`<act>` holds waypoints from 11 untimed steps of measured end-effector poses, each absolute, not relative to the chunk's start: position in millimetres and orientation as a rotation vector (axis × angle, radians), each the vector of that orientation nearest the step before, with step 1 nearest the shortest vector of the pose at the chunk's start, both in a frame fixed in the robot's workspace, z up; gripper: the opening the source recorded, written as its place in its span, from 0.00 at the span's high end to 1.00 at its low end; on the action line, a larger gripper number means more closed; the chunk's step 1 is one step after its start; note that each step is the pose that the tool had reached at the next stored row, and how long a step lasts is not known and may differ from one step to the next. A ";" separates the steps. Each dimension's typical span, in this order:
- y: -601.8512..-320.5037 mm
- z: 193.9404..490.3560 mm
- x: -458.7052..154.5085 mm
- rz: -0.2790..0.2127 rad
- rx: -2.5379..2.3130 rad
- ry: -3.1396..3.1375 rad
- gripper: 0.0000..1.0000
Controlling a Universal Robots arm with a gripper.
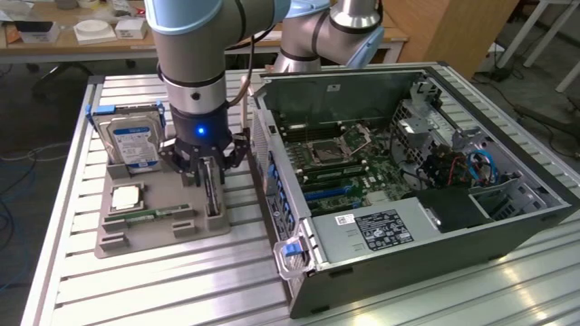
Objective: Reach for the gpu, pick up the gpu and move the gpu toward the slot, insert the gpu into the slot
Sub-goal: 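Pick up the gpu and move the gpu toward the slot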
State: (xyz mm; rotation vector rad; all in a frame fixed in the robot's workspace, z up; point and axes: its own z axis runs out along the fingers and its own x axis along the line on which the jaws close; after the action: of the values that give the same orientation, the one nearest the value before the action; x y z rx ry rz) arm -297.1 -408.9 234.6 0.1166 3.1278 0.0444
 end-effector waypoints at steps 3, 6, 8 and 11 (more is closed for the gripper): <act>-406.8 233.8 -297.1 0.044 0.117 3.128 0.53; -405.4 233.1 -297.1 0.045 0.117 3.128 0.53; -405.4 233.1 -297.1 0.044 0.116 3.128 0.53; -405.3 233.2 -297.1 0.044 0.117 3.128 0.53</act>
State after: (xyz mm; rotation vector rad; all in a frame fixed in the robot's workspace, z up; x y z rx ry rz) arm -297.1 -405.3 233.2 0.1167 3.1278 0.0444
